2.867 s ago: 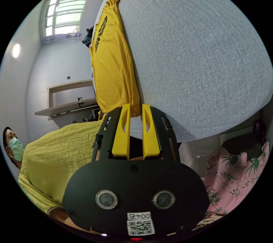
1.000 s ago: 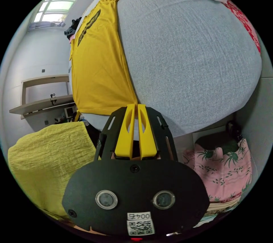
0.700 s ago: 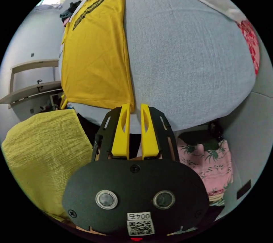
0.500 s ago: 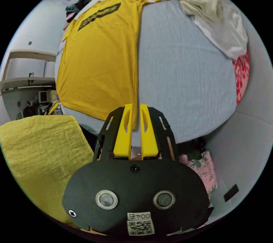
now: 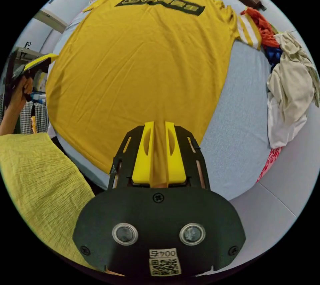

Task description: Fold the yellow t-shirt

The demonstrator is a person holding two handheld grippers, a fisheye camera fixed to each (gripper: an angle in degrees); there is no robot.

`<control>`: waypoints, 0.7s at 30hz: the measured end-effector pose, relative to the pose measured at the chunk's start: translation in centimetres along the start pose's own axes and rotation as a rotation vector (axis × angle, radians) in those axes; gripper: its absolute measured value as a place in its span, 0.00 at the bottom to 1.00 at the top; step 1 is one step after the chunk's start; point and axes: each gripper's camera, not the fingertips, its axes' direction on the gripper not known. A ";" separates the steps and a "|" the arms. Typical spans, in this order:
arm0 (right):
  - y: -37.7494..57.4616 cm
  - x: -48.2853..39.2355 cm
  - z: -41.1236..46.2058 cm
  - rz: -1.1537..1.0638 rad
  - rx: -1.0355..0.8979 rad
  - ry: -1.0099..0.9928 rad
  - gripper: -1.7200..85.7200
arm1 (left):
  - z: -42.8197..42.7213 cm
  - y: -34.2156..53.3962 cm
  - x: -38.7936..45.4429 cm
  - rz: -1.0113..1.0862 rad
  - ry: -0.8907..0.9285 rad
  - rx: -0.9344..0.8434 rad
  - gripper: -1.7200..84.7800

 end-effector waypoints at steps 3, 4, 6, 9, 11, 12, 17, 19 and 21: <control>0.2 -0.3 1.3 0.024 0.019 0.014 0.09 | 3.2 -3.1 2.0 0.059 0.001 -0.095 0.03; 0.3 -0.5 1.8 0.008 0.022 0.028 0.09 | 4.2 -4.0 2.6 0.076 0.020 -0.127 0.03; 0.3 -0.7 2.5 -0.036 0.019 0.035 0.08 | 4.6 -5.3 3.5 0.096 0.016 -0.129 0.03; 0.1 -0.5 3.5 -0.093 0.007 0.036 0.07 | 5.4 -7.2 5.7 0.182 -0.031 -0.164 0.03; -0.8 0.5 3.9 -0.081 -0.058 -0.009 0.05 | 6.0 -8.1 7.4 0.233 -0.094 -0.153 0.03; -1.7 1.6 3.6 -0.098 -0.058 -0.045 0.04 | 6.1 -8.3 7.7 0.241 -0.105 -0.153 0.03; -7.8 10.8 -0.7 0.072 0.189 -0.100 0.07 | 7.3 -11.6 8.4 0.214 -0.077 -0.208 0.03; -12.0 15.3 -1.2 0.128 0.241 -0.117 0.09 | 7.7 -12.8 8.6 0.230 -0.074 -0.239 0.03; -15.1 18.0 -0.5 0.167 0.231 -0.112 0.10 | 8.1 -13.9 8.7 0.247 -0.069 -0.264 0.03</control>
